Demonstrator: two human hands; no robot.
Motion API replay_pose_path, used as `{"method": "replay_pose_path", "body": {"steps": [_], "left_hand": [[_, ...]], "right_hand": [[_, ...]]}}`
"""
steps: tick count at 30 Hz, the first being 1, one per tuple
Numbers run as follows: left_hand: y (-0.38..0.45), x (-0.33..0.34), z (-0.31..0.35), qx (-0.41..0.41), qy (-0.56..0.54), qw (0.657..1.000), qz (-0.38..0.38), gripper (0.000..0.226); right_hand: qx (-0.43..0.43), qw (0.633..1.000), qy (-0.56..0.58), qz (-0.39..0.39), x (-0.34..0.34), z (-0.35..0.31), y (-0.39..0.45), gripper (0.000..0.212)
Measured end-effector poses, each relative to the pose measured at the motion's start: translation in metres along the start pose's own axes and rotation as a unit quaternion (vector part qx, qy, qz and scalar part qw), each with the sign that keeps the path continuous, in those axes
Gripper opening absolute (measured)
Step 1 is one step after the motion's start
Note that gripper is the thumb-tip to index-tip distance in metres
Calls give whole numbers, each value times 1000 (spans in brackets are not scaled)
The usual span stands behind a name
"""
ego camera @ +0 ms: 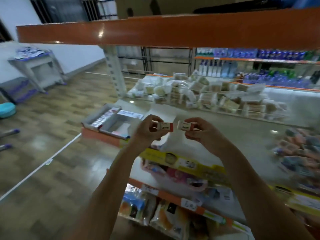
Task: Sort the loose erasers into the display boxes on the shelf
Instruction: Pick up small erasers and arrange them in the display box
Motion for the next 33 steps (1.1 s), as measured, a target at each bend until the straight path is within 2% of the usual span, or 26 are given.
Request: {"method": "replay_pose_path", "body": {"steps": [5, 9, 17, 22, 26, 33], "left_hand": [[-1, -84, -17, 12, 58, 996, 60, 28], [6, -138, -28, 18, 52, 993, 108, 28], [57, -226, -65, 3, 76, 980, 182, 28], [106, -265, -70, -5, 149, 980, 132, 32], [142, -292, -66, -6, 185, 978, 97, 27], [197, -322, -77, -14, 133, 991, 9, 25]], "right_hand": [[-19, 998, -59, -23, 70, 10, 36, 30], [-28, 992, -107, -55, 119, 15, 71, 23], [-74, 941, -307, -124, 192, 47, 164, 26], [-57, 917, -377, -118, 216, 60, 227, 28], [-26, 879, -449, -158, 234, 66, 259, 30], [3, 849, -497, -179, 255, 82, 290, 30]]}}
Point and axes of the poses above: each hand's wrist, its own y-axis towards the middle knuckle, its own x-axis out of the palm, z = x × y, the point moved 1 cm from there along y, towards the middle knuckle, and after that the axes turned 14 degrees about -x, right-handed, at the moved point
